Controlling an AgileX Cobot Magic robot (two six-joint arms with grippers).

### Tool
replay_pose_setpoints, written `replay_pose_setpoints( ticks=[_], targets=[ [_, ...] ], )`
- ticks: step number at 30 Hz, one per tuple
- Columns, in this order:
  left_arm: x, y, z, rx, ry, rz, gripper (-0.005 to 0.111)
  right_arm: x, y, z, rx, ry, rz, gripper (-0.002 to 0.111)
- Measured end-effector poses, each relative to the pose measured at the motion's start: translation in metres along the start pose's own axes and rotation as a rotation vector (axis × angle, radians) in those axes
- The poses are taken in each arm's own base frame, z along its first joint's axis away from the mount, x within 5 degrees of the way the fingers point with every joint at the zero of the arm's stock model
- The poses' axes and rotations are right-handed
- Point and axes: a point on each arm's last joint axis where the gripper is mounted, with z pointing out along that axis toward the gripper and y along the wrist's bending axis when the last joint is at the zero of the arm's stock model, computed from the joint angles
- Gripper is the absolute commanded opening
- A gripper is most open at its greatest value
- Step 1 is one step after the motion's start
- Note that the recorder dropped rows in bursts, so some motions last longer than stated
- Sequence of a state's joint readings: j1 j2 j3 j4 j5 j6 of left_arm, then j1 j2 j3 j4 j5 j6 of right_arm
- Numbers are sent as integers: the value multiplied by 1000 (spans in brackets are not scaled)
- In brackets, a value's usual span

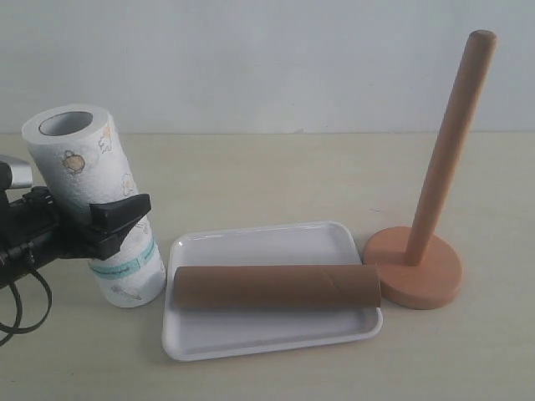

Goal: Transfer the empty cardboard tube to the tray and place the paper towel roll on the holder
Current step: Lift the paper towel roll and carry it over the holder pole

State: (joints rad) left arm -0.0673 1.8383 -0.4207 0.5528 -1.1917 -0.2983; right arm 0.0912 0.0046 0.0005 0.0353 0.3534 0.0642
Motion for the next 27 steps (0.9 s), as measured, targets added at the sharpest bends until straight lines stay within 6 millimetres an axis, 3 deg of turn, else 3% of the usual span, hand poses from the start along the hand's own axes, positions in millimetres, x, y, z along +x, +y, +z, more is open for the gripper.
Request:
replay_pose_setpoints(
  ticks=[5,9,21,27],
  targets=[
    [-1,0,0,5,0,-10,4,0,0,0,0,0,0,1],
    [-17,-5,-1,41,-39,6,4,0,0,0,0,0,0,1],
    [-135,-37,-29,171,-289,58,4,0,0,0,0,0,0,1],
    [-195,-63,-42,326,-384,56,4,0,0,0,0,0,0,1]
  ],
)
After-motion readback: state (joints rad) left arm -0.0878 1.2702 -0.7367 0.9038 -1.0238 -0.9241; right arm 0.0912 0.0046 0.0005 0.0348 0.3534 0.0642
